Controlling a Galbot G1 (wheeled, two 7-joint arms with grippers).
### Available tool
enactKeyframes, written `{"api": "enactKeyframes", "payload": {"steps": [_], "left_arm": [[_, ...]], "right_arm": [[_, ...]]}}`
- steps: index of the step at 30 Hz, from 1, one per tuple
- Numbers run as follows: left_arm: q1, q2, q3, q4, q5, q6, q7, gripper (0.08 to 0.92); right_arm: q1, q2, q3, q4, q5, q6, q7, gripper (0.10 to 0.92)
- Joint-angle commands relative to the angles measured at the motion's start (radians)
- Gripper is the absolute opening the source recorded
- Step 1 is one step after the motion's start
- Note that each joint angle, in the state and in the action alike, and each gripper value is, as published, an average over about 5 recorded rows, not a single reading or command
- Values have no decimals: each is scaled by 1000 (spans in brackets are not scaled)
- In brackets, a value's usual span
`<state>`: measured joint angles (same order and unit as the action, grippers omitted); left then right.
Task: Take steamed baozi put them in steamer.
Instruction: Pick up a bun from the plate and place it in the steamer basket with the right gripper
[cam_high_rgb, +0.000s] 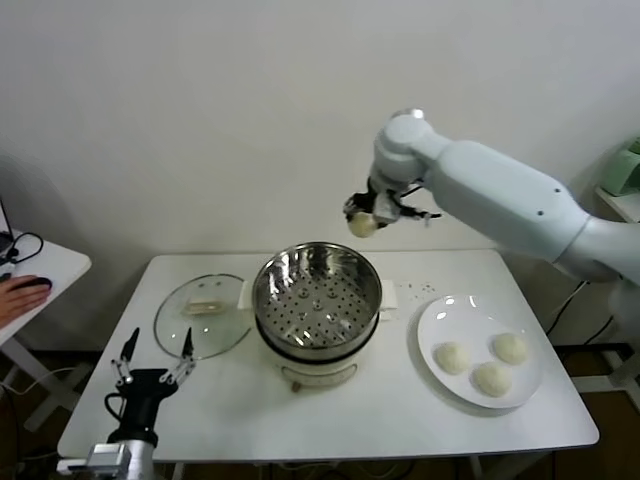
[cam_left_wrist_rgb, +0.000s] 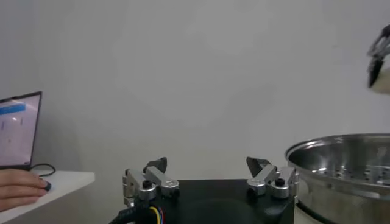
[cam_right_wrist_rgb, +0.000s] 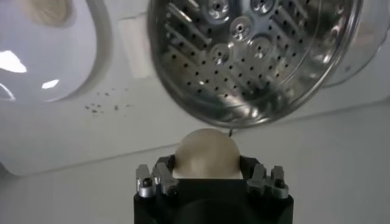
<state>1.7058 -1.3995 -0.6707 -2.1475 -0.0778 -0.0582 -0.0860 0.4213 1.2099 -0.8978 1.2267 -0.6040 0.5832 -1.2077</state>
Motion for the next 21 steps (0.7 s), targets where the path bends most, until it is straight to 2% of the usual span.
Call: {"api": "enactKeyframes", "payload": {"steps": [1, 8, 21], "left_arm": [[12, -2, -8, -8, -2, 1, -1, 823], [22, -12, -8, 0, -1, -4, -1, 823], [26, -14, -9, 7, -2, -6, 0, 823]], "right_arm": [[-84, 177, -17, -82, -74, 32, 5, 695], [-110, 168, -49, -122, -49, 15, 5, 696], [-173, 174, -61, -181, -97, 25, 7, 712]]}}
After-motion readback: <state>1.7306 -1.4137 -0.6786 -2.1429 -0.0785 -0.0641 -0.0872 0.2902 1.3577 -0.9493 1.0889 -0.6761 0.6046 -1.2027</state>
